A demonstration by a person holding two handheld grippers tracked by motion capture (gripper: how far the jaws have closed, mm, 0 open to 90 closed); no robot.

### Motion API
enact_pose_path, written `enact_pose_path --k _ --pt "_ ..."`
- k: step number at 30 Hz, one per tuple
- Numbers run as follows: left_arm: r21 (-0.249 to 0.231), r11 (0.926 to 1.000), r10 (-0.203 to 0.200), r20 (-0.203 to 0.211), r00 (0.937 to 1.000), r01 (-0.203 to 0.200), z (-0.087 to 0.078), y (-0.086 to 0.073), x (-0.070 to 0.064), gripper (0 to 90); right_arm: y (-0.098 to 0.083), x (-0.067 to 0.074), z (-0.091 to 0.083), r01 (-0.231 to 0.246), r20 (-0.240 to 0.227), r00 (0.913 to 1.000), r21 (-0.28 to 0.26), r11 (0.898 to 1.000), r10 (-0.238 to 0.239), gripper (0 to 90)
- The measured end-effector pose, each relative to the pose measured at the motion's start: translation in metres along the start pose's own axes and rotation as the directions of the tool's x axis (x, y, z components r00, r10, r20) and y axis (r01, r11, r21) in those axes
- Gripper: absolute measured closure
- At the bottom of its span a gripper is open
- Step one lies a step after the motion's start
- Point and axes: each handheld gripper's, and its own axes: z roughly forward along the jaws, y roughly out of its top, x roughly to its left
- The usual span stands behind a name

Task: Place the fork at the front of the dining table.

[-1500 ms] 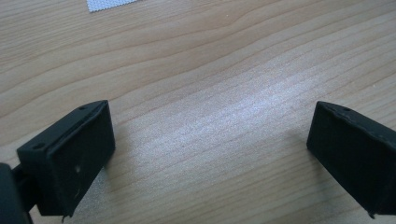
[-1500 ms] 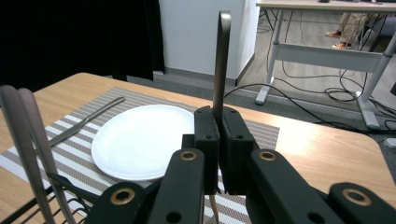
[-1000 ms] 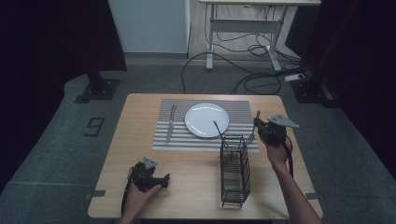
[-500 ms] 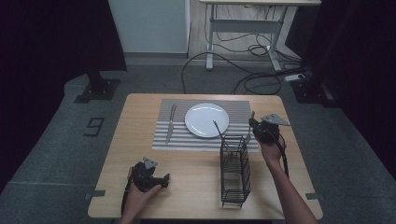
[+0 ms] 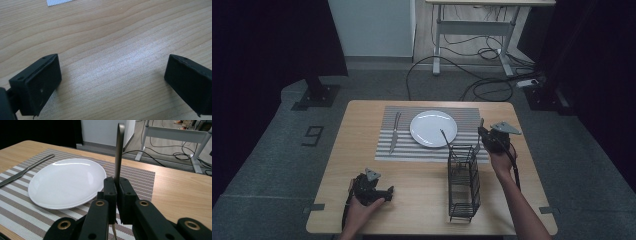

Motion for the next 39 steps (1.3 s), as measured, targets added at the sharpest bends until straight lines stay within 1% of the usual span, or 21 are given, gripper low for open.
enact_pose_path --k 4,7,9,14,17,18,24,29,31,39 --pt "0.000 1.0000 0.000 0.000 1.0000 0.000 0.000 0.000 0.000 0.9 -0.001 0.000 0.002 -0.003 -0.001 1.0000 0.006 1.000 0.003 85.4" --pt "0.000 1.0000 0.000 0.000 1.0000 0.000 0.000 0.000 0.000 0.8 -0.003 0.000 0.005 -0.002 -0.002 1.0000 0.023 1.000 0.002 85.0" --pt "0.000 1.0000 0.000 0.000 1.0000 0.000 0.000 0.000 0.000 0.8 -0.004 0.001 0.007 -0.012 -0.002 0.9999 0.022 1.000 0.012 85.2" --pt "0.000 1.0000 0.000 0.000 1.0000 0.000 0.000 0.000 0.000 0.8 -0.005 0.002 0.009 -0.010 -0.004 0.9999 0.025 1.000 0.010 85.2" --pt "0.000 1.0000 0.000 0.000 1.0000 0.000 0.000 0.000 0.000 0.8 -0.005 0.003 0.010 -0.006 0.002 1.0000 0.032 0.999 0.006 85.2" --pt "0.000 1.0000 0.000 0.000 1.0000 0.000 0.000 0.000 0.000 0.8 -0.006 0.003 0.011 -0.009 0.010 0.9999 0.034 0.999 0.009 85.2" --pt "0.000 1.0000 0.000 0.000 1.0000 0.000 0.000 0.000 0.000 0.8 -0.011 0.001 0.014 -0.008 0.020 0.9998 0.045 0.999 0.007 85.2" --pt "0.001 1.0000 0.001 0.000 1.0000 -0.001 0.000 0.000 0.000 0.8 -0.020 -0.004 0.019 -0.028 0.024 0.9994 0.072 0.997 0.026 85.3" --pt "0.000 1.0000 0.000 0.000 1.0000 0.000 0.000 0.000 0.000 0.8 -0.022 -0.005 0.020 -0.047 0.019 0.9988 0.073 0.996 0.046 85.4" --pt "0.000 1.0000 0.000 0.000 1.0000 0.000 0.000 0.000 0.000 0.8 -0.025 -0.002 0.026 -0.018 0.025 0.9995 0.072 0.997 0.017 85.9"
